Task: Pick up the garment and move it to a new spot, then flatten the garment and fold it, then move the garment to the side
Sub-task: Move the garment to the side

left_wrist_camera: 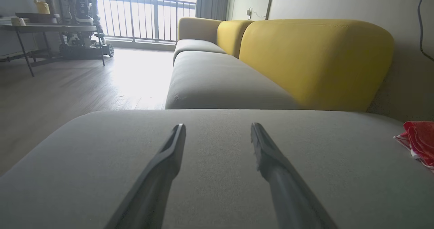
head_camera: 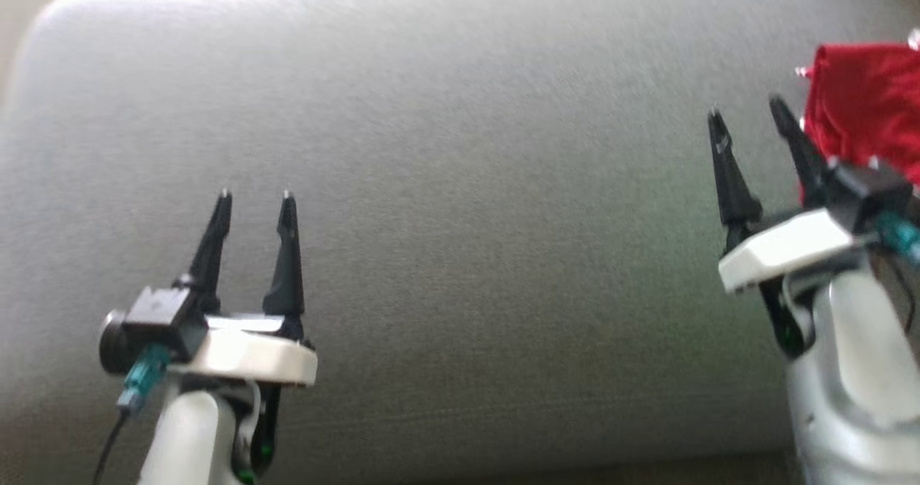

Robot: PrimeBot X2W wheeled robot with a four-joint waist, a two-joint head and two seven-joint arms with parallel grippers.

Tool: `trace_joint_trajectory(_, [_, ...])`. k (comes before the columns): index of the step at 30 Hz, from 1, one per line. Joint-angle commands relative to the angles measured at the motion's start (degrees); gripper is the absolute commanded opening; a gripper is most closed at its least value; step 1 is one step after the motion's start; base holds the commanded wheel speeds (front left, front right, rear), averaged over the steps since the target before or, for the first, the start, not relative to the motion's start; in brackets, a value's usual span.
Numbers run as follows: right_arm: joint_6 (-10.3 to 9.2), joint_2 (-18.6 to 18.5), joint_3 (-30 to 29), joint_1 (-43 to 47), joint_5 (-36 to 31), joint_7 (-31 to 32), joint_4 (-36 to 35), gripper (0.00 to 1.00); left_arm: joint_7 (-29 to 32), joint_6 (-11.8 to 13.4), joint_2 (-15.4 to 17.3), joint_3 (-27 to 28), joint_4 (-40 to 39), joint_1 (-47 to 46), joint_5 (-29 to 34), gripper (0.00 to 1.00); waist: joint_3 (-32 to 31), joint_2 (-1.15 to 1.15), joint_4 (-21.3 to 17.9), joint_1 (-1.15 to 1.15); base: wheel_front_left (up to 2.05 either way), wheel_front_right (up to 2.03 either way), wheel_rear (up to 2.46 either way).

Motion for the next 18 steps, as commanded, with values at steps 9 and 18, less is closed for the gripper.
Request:
trace_joint_trajectory(9, [-0.02, 1.7, -0.6, 9.1, 0.8, -1.2, -5.6, 1.00, -0.3, 0.4, -0.1, 0.6, 0.3, 2.0, -2.8, 1.00, -4.0, 0.00, 2.5, 0.00, 0.00, 0.00, 0.00])
trace_joint_trajectory(18, [-0.02, 1.7, -0.9, 12.6, 2.6, -1.2, -8.1, 1.00, -0.3, 3.1, -0.2, 1.7, 0.0, 2.8, -2.9, 1.00, -4.6, 0.00, 2.4, 0.00, 0.00, 0.00, 0.00])
